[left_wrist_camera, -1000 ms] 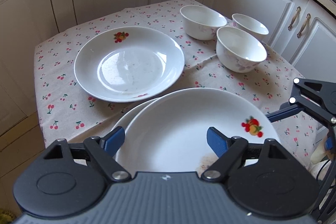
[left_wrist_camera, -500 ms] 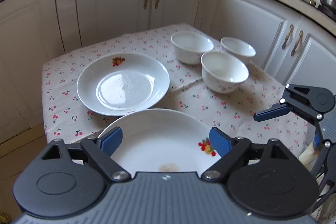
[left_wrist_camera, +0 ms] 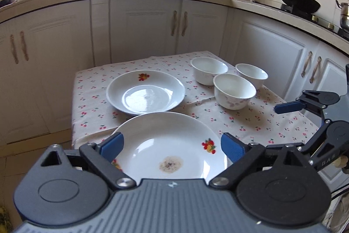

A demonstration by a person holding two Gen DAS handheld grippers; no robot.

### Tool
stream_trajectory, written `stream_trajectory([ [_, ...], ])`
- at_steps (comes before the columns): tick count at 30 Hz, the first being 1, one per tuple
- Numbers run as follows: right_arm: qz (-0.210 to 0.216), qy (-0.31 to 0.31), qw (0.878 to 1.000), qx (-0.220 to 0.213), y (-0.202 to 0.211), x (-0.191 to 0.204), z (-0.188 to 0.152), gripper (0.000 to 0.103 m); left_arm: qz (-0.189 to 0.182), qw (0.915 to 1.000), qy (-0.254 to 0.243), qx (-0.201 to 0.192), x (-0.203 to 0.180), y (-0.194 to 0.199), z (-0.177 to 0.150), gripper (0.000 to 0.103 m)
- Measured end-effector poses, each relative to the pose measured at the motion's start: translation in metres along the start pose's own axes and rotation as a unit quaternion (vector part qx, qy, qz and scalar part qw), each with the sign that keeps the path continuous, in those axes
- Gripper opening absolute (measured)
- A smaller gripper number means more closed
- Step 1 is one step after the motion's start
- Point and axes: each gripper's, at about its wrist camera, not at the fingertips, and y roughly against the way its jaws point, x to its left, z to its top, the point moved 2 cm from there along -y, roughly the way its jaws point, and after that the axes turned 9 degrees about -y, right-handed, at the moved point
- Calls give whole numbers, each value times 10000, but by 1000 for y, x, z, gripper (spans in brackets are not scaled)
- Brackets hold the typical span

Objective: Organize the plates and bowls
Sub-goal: 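Move the left gripper to the rim of the fruit-decal white plate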

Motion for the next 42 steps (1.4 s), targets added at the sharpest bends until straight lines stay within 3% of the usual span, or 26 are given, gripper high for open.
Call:
stream_trajectory([
  [11, 198, -402, 9990, 93, -23, -7, 22, 103, 194, 9995, 255, -9, 41, -12, -9, 95],
  [20, 350, -601, 9969, 365, -61, -7, 62, 103, 27, 10000, -35, 43, 78, -52, 10, 95],
  [24, 343, -480, 9973, 435, -77, -4, 83, 103, -240, 9994, -139, 182, 90, -72, 19, 95],
  [27, 378, -382, 9975, 465, -89, -2, 100, 103, -172, 9989, -376, 234, 96, -85, 21, 95],
  [33, 412, -361, 9966, 619, -115, -3, 127, 103, -329, 9963, -790, 63, 113, -101, 29, 96],
  [38, 368, -776, 9924, 878, -142, -19, 143, 103, -430, 9925, -1139, 88, 131, -115, 32, 96],
  [42, 345, -1236, 9863, 1041, -159, -36, 151, 103, -537, 9918, -1136, 228, 143, -128, 26, 96],
])
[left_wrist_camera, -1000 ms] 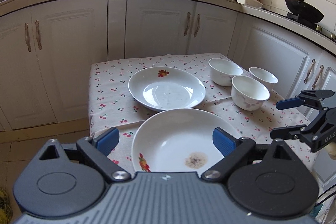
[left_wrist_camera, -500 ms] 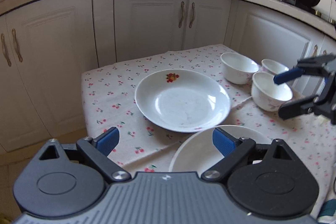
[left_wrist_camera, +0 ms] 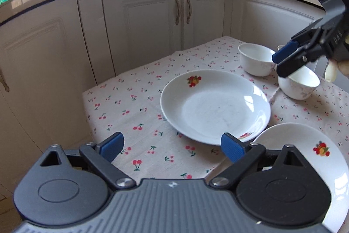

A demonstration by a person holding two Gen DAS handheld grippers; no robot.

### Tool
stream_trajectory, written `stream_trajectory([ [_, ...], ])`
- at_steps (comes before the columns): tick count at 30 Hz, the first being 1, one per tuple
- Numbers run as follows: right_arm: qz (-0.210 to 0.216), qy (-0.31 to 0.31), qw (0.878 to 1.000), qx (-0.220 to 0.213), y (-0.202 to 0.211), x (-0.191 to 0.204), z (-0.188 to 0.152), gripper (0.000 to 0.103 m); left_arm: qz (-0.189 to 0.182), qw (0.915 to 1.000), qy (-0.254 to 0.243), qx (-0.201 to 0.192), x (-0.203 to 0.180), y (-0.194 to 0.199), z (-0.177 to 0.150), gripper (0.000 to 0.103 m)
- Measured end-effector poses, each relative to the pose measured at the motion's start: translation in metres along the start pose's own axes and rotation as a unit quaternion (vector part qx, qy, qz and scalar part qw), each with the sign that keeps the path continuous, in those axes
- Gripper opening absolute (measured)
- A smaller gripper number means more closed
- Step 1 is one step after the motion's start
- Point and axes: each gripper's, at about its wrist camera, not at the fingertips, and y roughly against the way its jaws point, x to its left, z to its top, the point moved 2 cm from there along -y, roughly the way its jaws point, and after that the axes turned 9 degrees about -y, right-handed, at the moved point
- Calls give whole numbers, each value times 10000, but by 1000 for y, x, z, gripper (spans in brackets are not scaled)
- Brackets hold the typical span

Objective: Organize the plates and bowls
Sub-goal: 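Move the left gripper to the rim of the fruit-decal white plate, then grasp the fruit-decal plate rim with the left gripper and lift it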

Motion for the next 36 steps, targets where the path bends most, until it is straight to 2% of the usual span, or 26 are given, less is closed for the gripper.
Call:
stream_trajectory([
  [7, 74, -678, 9969, 389, -32, -21, 19, 103, -376, 9987, -182, 277, 8, -25, -15, 95],
  [16, -41, -1074, 9919, 676, -67, -34, 36, 100, -958, 9939, -459, 306, 19, -50, -11, 93],
  [23, -218, -1119, 9902, 808, -83, -38, 40, 90, -1426, 9865, -750, 292, 11, -64, -8, 86],
  [31, -63, -1038, 9902, 932, -95, -39, 43, 78, -1852, 9759, -1110, 315, 7, -72, -1, 84],
  [36, -79, -889, 9911, 986, -100, -37, 44, 77, -2044, 9702, -1270, 288, 6, -74, 3, 84],
])
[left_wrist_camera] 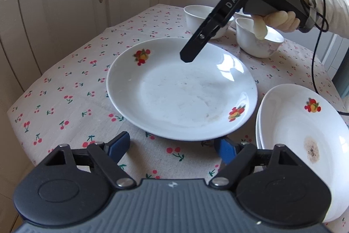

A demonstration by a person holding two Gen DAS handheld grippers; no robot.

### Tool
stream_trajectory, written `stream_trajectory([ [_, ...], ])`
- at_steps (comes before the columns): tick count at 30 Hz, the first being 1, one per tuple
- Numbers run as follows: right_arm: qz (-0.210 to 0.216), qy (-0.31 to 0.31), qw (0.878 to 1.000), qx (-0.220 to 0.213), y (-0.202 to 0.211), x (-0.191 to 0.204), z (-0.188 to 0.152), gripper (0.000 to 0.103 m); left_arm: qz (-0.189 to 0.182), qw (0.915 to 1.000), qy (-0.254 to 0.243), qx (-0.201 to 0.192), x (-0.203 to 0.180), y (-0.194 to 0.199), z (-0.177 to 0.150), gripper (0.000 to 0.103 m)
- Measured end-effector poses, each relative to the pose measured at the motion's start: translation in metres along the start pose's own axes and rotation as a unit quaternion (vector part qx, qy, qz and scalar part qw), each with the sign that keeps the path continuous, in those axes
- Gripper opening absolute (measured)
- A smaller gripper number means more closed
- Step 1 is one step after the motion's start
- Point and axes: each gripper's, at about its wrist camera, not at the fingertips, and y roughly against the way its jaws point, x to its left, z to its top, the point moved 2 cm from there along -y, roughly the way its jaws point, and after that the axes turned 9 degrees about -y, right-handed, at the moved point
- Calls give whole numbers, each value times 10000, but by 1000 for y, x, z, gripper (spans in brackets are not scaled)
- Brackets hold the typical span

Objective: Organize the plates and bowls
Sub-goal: 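Grasp the fruit-decal plate rim with the left gripper and lift it, then carry the fruit-decal plate with the left gripper over the stained plate stack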

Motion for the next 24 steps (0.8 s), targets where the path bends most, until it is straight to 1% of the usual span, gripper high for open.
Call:
stream_trajectory([
  [7, -74, 148, 9999, 14, -5, 6, 10, 77, -47, 9999, -61, -87, -1, -1, 1, 84],
  [13, -142, 367, 9992, 27, -15, 14, 20, 77, -42, 9999, -1, -123, 1, -2, 1, 84],
  [16, -127, 511, 9986, 3, -16, 16, 19, 77, -13, 9999, 6, -112, 1, -2, 0, 84],
  [24, 79, 495, 9987, -33, -11, 15, 19, 77, 72, 10000, 47, -33, -1, -4, 4, 84],
])
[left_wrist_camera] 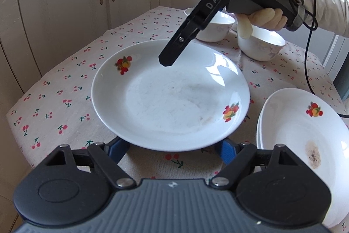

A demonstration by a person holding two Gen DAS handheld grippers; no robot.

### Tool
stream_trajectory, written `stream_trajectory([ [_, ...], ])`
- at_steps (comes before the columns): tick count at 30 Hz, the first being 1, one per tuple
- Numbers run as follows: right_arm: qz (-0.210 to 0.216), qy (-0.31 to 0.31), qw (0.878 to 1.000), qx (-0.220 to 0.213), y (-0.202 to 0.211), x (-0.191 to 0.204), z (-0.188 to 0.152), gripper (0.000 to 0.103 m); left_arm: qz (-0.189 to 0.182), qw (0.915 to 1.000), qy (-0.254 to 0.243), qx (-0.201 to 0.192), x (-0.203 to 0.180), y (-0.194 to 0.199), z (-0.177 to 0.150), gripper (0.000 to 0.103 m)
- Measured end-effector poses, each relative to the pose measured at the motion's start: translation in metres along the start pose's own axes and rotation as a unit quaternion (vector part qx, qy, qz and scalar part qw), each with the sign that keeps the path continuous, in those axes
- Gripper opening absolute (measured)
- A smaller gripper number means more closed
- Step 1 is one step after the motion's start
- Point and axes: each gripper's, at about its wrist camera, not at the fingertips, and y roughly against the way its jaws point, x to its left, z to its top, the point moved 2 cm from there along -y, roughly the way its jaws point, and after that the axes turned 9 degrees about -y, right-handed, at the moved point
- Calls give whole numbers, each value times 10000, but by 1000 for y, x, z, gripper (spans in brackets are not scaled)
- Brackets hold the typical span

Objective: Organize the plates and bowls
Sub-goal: 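Carry the fruit-decal plate with the left gripper over the stained plate stack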

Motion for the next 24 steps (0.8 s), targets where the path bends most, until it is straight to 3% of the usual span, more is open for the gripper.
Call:
stream_trajectory([
  [24, 212, 169, 9994, -235, 46, 17, -15, 77, 264, 9996, -99, -26, -24, 32, 19, 84],
])
